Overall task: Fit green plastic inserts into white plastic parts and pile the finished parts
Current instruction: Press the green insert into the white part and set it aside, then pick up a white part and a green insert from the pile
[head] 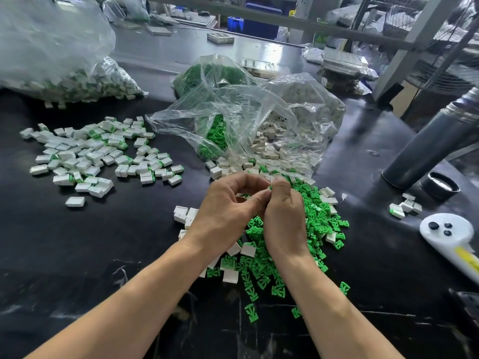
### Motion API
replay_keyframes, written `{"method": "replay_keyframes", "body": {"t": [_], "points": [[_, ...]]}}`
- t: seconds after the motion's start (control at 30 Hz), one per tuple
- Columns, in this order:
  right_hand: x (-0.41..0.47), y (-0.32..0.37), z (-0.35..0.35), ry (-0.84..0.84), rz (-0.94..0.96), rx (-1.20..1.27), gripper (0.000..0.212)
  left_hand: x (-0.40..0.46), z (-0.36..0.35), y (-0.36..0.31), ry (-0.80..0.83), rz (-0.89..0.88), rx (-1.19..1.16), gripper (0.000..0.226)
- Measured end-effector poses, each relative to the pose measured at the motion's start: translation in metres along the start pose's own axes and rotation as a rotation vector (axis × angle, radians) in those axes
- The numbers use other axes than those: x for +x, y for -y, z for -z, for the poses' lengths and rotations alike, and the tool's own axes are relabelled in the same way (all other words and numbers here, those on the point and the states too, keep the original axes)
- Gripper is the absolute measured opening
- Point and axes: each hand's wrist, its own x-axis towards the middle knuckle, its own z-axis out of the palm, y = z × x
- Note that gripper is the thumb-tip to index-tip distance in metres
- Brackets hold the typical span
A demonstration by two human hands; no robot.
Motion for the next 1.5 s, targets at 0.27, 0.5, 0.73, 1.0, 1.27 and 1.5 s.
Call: {"method": "replay_keyframes", "body": {"t": [0.27,0.5,0.73,1.0,1.27,1.5], "points": [[0.007,-0.004,-0.002,-0.042,0.009,-0.008,0.055,0.003,-0.001,0.003,-0.015,-0.025,-0.024,0.007],[0.006,-0.005,0.000,0.001,0.030,0.020,0.054,0.002,-0.001,0.003,-0.015,-0.034,-0.026,0.005],[0.002,-0.002,0.004,0.005,-0.002,0.030,0.059,0.002,0.005,0.002,-0.047,-0.030,-0.016,0.006],[0.008,0.000,0.028,0.026,0.194,-0.074,0.015,0.005,0.017,0.002,-0.141,-0.012,-0.006,0.007],[0.007,-0.004,0.028,0.095,0.201,-0.126,0.005,0.005,0.018,0.001,-0.142,-0.051,0.086,0.009],[0.006,-0.004,0.028,0.102,0.219,-0.161,0.008,0.005,0.021,0.000,-0.126,-0.077,0.163,0.013]]}}
